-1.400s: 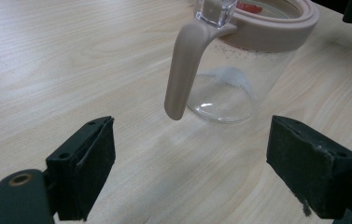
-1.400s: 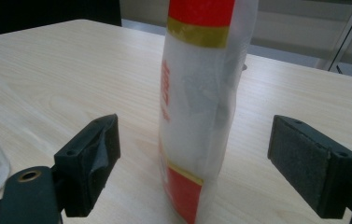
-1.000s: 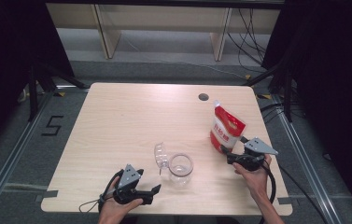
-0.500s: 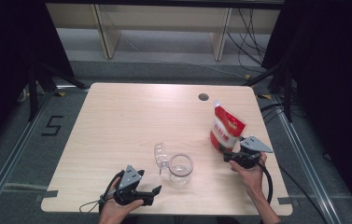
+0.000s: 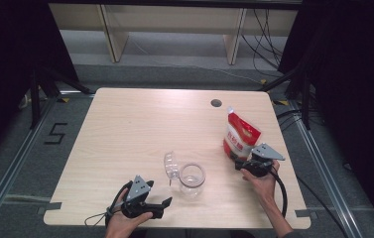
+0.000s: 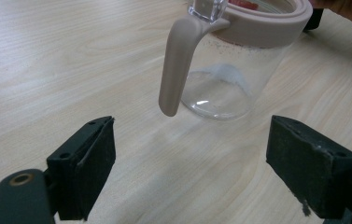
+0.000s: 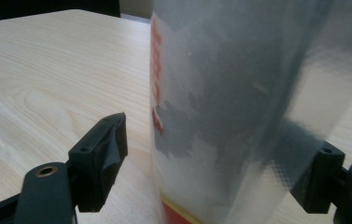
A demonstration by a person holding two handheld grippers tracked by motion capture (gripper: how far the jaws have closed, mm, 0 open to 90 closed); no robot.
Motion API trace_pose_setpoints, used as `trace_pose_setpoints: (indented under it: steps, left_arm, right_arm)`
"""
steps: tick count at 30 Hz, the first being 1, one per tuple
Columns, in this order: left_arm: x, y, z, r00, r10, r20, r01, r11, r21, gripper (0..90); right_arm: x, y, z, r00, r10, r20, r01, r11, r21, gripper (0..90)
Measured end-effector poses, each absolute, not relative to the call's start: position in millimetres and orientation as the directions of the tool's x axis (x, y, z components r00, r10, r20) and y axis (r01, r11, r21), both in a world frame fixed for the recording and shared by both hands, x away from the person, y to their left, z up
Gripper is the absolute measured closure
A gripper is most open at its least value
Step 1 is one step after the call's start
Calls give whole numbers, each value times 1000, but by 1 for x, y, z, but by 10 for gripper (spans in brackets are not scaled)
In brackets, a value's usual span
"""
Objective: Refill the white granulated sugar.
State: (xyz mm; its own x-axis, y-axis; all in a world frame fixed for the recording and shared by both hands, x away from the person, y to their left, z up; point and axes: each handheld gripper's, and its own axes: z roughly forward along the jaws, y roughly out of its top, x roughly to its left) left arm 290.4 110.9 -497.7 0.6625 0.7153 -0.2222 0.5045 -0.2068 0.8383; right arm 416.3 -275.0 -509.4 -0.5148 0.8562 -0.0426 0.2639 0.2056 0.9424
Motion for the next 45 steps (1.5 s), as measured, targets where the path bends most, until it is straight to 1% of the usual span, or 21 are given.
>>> trace_pose_setpoints:
  steps: [6, 7, 8, 10, 12, 14, 15, 17, 19, 21, 23, 26, 29, 32, 33, 36, 37, 39, 40, 42, 45]
  left_arm:
    - [291, 112, -497, 663, 724, -194, 493, -226, 840, 155]
    - [291, 112, -497, 667, 720, -189, 486, -230, 843, 155]
    - [290, 111, -497, 658, 719, -222, 505, -202, 839, 155]
    - [291, 111, -497, 660, 724, -201, 490, -212, 846, 155]
    - [290, 111, -497, 657, 725, -205, 497, -213, 841, 155]
    - [292, 112, -497, 673, 716, -188, 480, -229, 847, 155]
    - [291, 110, -497, 658, 721, -218, 500, -202, 842, 155]
    - [291, 111, -497, 658, 728, -194, 491, -219, 843, 155]
    - [290, 111, -497, 661, 720, -212, 498, -210, 841, 155]
    - [292, 112, -496, 670, 721, -177, 476, -235, 847, 155]
    - [291, 111, -497, 665, 719, -202, 493, -220, 842, 155]
    - [292, 112, -496, 669, 722, -178, 477, -233, 848, 155]
    - [290, 111, -497, 664, 719, -205, 495, -218, 841, 155]
    - [292, 113, -496, 671, 722, -170, 471, -239, 849, 155]
    - [291, 111, -497, 665, 720, -197, 489, -221, 844, 156]
    - [291, 112, -497, 667, 719, -195, 489, -224, 843, 155]
    - [292, 112, -496, 673, 719, -174, 473, -237, 849, 156]
    - [291, 112, -497, 669, 719, -188, 484, -229, 845, 156]
    - [291, 113, -496, 673, 719, -173, 474, -240, 847, 156]
    - [292, 114, -495, 670, 726, -156, 465, -246, 850, 156]
    - [292, 113, -496, 671, 722, -169, 470, -237, 850, 156]
  right_arm:
    - [420, -274, -512, -517, 855, -47, 252, 205, 946, 249]
    - [418, -272, -513, -509, 860, -20, 277, 186, 943, 250]
    - [420, -274, -512, -517, 855, -42, 262, 205, 943, 252]
    - [418, -271, -513, -503, 864, -4, 282, 168, 945, 256]
    - [422, -272, -514, -516, 856, -22, 250, 175, 952, 260]
    - [423, -273, -513, -520, 854, -25, 246, 178, 953, 264]
    - [424, -273, -513, -517, 856, -24, 247, 176, 953, 271]
    - [423, -272, -512, -522, 853, -12, 260, 173, 950, 277]
    - [425, -272, -513, -515, 857, -25, 233, 168, 958, 288]
    - [425, -272, -513, -509, 860, -32, 226, 169, 959, 290]
    - [426, -272, -512, -513, 858, -30, 234, 173, 957, 295]
    - [427, -271, -513, -512, 859, -20, 220, 153, 963, 325]
    - [428, -272, -514, -510, 860, -27, 216, 158, 963, 344]
    - [430, -272, -514, -510, 860, -25, 214, 155, 964, 353]
    - [430, -273, -514, -511, 859, -25, 212, 154, 965, 354]
    - [431, -272, -514, -506, 863, -14, 216, 142, 966, 376]
    - [430, -273, -513, -504, 864, -4, 234, 141, 962, 394]
    - [434, -274, -515, -523, 852, -5, 212, 136, 968, 440]
    - [434, -274, -515, -523, 852, 3, 217, 130, 967, 466]
    - [435, -272, -515, -525, 851, -3, 204, 129, 970, 475]
    - [433, -270, -514, -513, 858, -24, 198, 146, 969, 491]
